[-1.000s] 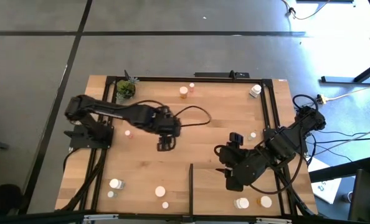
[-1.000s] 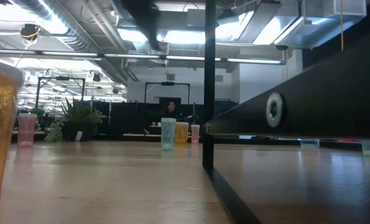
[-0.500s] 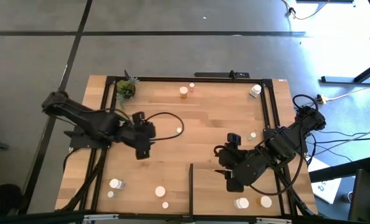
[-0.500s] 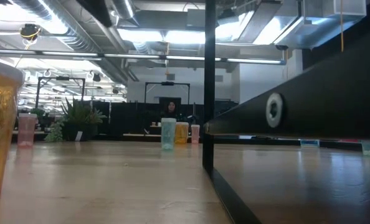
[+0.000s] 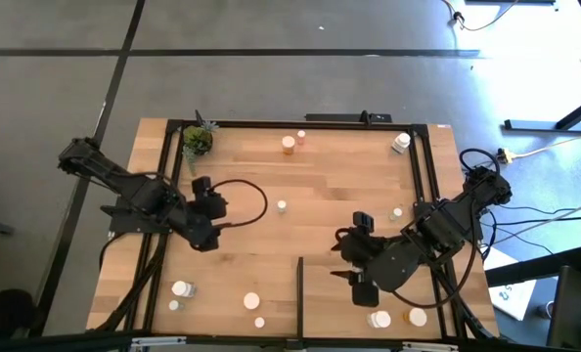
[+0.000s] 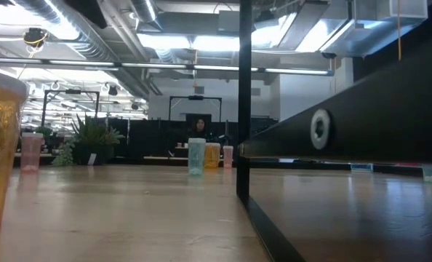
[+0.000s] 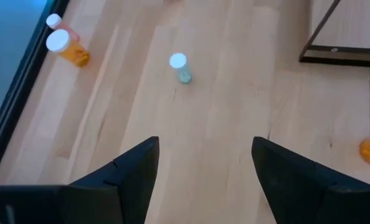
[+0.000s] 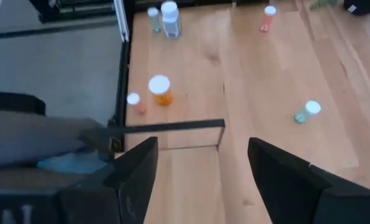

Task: Pick and place medicine bottles onto shelf by color
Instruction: Put the top left blue pill bottle on the shelf

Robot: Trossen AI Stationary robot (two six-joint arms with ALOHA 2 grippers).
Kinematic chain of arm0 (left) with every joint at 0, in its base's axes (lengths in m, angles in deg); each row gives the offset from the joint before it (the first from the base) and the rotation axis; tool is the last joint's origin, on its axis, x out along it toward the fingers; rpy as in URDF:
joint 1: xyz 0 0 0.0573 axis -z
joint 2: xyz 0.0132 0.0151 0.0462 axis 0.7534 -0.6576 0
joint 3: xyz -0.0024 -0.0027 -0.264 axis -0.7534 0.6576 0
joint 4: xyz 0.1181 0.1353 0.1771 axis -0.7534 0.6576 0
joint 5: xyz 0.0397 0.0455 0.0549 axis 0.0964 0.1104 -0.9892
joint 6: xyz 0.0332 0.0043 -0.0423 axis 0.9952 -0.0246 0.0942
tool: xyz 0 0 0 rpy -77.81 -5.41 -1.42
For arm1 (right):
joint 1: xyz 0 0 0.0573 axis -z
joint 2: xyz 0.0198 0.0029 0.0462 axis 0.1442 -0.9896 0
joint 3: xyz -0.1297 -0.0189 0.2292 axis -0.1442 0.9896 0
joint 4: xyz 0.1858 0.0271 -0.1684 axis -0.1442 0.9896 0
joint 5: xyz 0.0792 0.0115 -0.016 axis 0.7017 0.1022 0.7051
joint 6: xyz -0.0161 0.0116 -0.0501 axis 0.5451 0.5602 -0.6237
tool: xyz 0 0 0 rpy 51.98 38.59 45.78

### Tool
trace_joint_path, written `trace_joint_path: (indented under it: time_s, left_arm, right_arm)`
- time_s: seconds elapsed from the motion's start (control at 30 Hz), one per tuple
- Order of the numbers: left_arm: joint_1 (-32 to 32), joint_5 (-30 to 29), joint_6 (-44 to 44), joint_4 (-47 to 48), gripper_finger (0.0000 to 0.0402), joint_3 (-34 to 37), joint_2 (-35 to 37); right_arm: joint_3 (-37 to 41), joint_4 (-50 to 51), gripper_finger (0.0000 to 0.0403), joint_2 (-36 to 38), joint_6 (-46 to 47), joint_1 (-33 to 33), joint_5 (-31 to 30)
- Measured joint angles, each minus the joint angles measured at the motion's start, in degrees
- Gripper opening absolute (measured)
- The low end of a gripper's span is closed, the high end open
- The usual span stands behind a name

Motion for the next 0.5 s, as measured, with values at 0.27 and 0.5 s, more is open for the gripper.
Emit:
trace_joint_path:
  time_s: [0.27, 0.5]
  left_arm:
    - [0.33, 0.02, 0.07, 0.16, 0.0250, 2.21, 0.02]
    - [0.33, -0.06, 0.04, 0.10, 0.0250, 2.27, 0.02]
  right_arm:
    - [0.00, 1.83, 0.0250, 0.00, 0.93, 7.78, -0.67]
    - [0.00, 1.16, 0.0250, -0.23, -5.50, 21.24, 6.34]
